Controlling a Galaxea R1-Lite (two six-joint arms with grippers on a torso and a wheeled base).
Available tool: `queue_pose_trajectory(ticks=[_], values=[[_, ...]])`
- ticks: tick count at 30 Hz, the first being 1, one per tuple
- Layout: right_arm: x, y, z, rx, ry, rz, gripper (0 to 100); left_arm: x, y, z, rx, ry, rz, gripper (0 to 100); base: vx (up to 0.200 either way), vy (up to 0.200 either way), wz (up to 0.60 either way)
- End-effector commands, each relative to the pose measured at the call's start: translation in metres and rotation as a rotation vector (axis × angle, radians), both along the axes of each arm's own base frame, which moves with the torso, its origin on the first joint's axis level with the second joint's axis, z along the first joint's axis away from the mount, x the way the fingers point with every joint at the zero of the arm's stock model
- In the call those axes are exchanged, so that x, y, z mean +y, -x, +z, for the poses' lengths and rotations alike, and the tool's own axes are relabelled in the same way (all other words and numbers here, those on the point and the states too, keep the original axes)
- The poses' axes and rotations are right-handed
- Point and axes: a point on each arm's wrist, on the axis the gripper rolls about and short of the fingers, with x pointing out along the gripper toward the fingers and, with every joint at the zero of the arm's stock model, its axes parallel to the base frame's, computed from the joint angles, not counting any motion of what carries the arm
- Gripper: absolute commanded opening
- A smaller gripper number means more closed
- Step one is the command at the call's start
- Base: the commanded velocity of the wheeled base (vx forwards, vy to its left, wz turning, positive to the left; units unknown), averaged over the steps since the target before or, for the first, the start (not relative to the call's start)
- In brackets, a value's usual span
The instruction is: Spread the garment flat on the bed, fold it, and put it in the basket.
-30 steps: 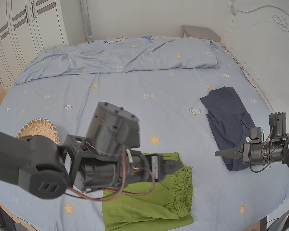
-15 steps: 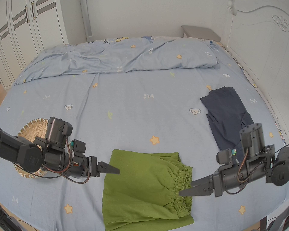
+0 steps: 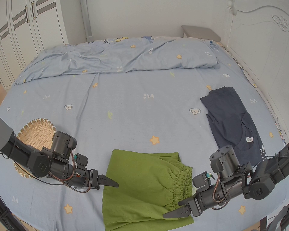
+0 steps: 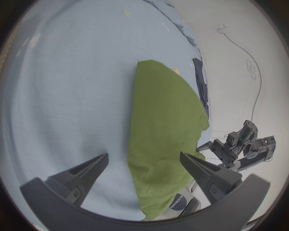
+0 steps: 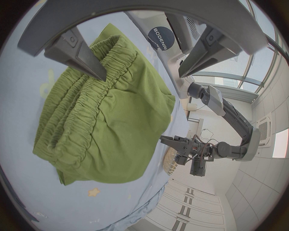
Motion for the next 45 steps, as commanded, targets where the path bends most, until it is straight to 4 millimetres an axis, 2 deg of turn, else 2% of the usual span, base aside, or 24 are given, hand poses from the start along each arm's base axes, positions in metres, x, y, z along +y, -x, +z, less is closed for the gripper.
queue_pose_trajectory(ticks=[1, 4, 6, 9, 18, 24, 33, 34, 38, 42, 44, 45], values=[[0.003, -0.001, -0.012, 0.036, 0.03, 0.006, 100, -0.008, -0.002, -0.01, 0.035, -0.008, -0.023, 100, 0.0, 0.0, 0.0], [0.002, -0.002, -0.016, 0.053, 0.043, 0.002, 100, -0.013, -0.001, -0.013, 0.035, -0.006, -0.04, 100, 0.0, 0.0, 0.0], [-0.001, -0.004, -0.024, 0.074, 0.067, -0.015, 100, -0.023, -0.002, -0.024, 0.046, 0.0, -0.058, 100, 0.0, 0.0, 0.0], [-0.003, -0.005, -0.028, 0.078, 0.089, -0.033, 100, -0.033, -0.001, -0.026, 0.035, 0.03, -0.051, 100, 0.0, 0.0, 0.0], [-0.012, -0.006, -0.032, 0.094, 0.102, -0.062, 100, -0.047, -0.001, -0.037, 0.006, 0.091, -0.034, 100, 0.0, 0.0, 0.0], [-0.02, -0.012, -0.032, 0.074, 0.102, -0.075, 100, -0.057, 0.003, -0.037, 0.014, 0.13, -0.024, 100, 0.0, 0.0, 0.0], [-0.021, -0.013, -0.029, 0.066, 0.092, -0.078, 100, -0.062, 0.007, -0.036, 0.014, 0.137, -0.04, 100, 0.0, 0.0, 0.0], [-0.022, -0.013, -0.029, 0.066, 0.091, -0.082, 100, -0.062, 0.006, -0.036, 0.014, 0.137, -0.04, 0, 0.0, 0.0, 0.0], [-0.029, -0.017, -0.021, 0.045, 0.071, -0.115, 100, -0.063, 0.005, -0.033, 0.006, 0.144, -0.035, 0, 0.0, 0.0, 0.0], [-0.043, -0.022, 0.006, -0.032, 0.008, -0.175, 100, -0.062, 0.003, -0.028, 0.0, 0.159, -0.015, 0, 0.0, 0.0, 0.0], [-0.056, -0.025, 0.03, -0.097, -0.037, -0.233, 100, -0.059, 0.004, -0.015, -0.036, 0.181, -0.013, 0, 0.0, 0.0, 0.0], [-0.056, -0.025, 0.03, -0.097, -0.037, -0.233, 100, -0.059, 0.004, -0.015, -0.036, 0.181, -0.013, 0, 0.0, 0.0, 0.0]])
